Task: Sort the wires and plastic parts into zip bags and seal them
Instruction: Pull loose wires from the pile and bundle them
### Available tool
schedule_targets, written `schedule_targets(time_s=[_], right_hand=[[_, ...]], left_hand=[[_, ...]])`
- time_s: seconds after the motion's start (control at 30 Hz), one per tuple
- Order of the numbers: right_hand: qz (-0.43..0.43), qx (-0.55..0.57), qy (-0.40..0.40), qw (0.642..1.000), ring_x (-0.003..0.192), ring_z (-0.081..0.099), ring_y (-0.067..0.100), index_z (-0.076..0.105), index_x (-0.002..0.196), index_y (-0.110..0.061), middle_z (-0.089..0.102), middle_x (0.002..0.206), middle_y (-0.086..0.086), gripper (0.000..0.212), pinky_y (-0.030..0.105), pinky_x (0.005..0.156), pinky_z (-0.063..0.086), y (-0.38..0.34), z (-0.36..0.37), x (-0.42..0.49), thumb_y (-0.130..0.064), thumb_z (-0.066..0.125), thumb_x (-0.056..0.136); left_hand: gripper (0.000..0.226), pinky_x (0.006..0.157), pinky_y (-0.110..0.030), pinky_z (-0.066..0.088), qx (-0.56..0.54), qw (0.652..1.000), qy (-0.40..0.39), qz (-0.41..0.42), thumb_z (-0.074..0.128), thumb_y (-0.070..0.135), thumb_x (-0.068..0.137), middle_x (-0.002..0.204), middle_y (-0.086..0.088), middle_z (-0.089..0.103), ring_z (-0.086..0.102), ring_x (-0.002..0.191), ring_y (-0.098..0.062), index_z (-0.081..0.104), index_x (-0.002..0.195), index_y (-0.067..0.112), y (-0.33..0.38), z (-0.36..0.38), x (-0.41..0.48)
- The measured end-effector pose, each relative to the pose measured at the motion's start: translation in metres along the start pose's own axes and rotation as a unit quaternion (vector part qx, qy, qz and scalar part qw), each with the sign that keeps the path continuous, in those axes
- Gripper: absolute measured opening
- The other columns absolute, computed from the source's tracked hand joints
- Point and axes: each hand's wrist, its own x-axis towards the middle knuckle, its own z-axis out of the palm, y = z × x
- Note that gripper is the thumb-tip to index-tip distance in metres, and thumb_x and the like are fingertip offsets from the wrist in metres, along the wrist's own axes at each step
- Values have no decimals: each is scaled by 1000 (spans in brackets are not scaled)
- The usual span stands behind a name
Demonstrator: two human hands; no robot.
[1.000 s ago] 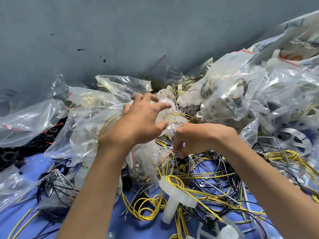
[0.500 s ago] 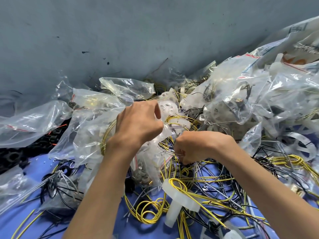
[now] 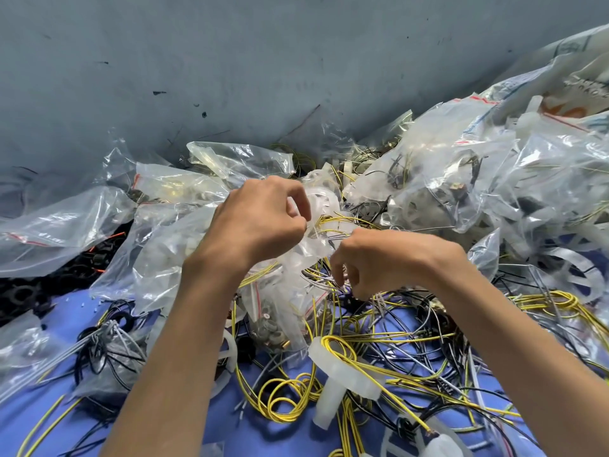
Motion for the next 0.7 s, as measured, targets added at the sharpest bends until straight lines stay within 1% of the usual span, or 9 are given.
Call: schedule_targets(time_s=[0.07, 0.13, 0.2, 0.27, 0.37, 0.5, 0.53, 0.6, 0.7], right_hand=[[5, 9, 28, 1000, 71, 59, 16, 71, 95, -24, 53, 68, -12, 23, 26, 61, 53, 2, -7, -6, -14, 68, 74], [14, 8, 59, 998, 68, 61, 13, 73, 93, -24, 63, 73, -8, 21, 25, 58, 53, 6, -14, -12, -15, 68, 74], [15, 3, 103, 995, 67, 64, 12, 75, 92, -24, 71, 77, -5, 21, 30, 62, 56, 11, -23, -19, -15, 68, 74], [8, 6, 162, 987, 65, 64, 12, 76, 90, -23, 71, 74, -5, 21, 31, 65, 55, 15, -33, -27, -14, 70, 73], [1, 32, 242, 970, 60, 60, 7, 76, 90, -24, 70, 69, -5, 25, 26, 66, 51, 20, -45, -37, -12, 71, 69], [-22, 110, 305, 946, 58, 58, -9, 68, 114, -31, 68, 70, -13, 47, 16, 71, 50, 21, -54, -45, -18, 67, 69], [-32, 123, 313, 941, 61, 58, -8, 63, 121, -33, 68, 72, -12, 53, 15, 75, 49, 20, -55, -46, -18, 66, 70], [-52, 138, 324, 935, 65, 59, -1, 53, 129, -37, 68, 76, -10, 62, 17, 76, 50, 18, -55, -47, -13, 67, 73], [-60, 140, 345, 926, 65, 57, 5, 46, 129, -45, 65, 76, -12, 64, 18, 71, 51, 17, -57, -50, -16, 65, 75]], left_hand=[[21, 77, -33, 52, -2, 1000, 5, 9, 53, 14, 81, 84, 8, 65, 62, 83, -20, 66, 76, 30, 1, -3, -1], [22, 76, -32, 52, -6, 1000, 4, 17, 52, 13, 81, 82, 8, 66, 63, 81, -20, 65, 74, 31, 3, -6, -1], [24, 75, -32, 52, -11, 1000, 6, 21, 52, 13, 80, 82, 6, 66, 62, 79, -21, 64, 72, 32, 4, -8, -3], [25, 74, -30, 51, -13, 1000, 10, 24, 51, 13, 80, 82, 5, 66, 62, 78, -20, 64, 70, 32, 5, -10, -4], [26, 72, -29, 51, -19, 999, 12, 26, 51, 13, 80, 82, 6, 65, 61, 75, -19, 64, 70, 32, 6, -12, -5], [26, 67, -26, 48, -22, 999, 12, 35, 51, 11, 79, 78, 7, 65, 59, 72, -17, 66, 71, 31, 8, -14, -7], [26, 66, -25, 48, -25, 999, 12, 39, 51, 11, 79, 77, 8, 64, 59, 71, -17, 66, 71, 31, 9, -14, -7], [28, 64, -25, 47, -30, 998, 16, 48, 51, 10, 79, 76, 10, 63, 59, 70, -15, 67, 71, 31, 11, -15, -9], [28, 62, -23, 46, -43, 997, 29, 60, 52, 10, 80, 76, 8, 64, 58, 66, -11, 68, 71, 31, 14, -19, -10]])
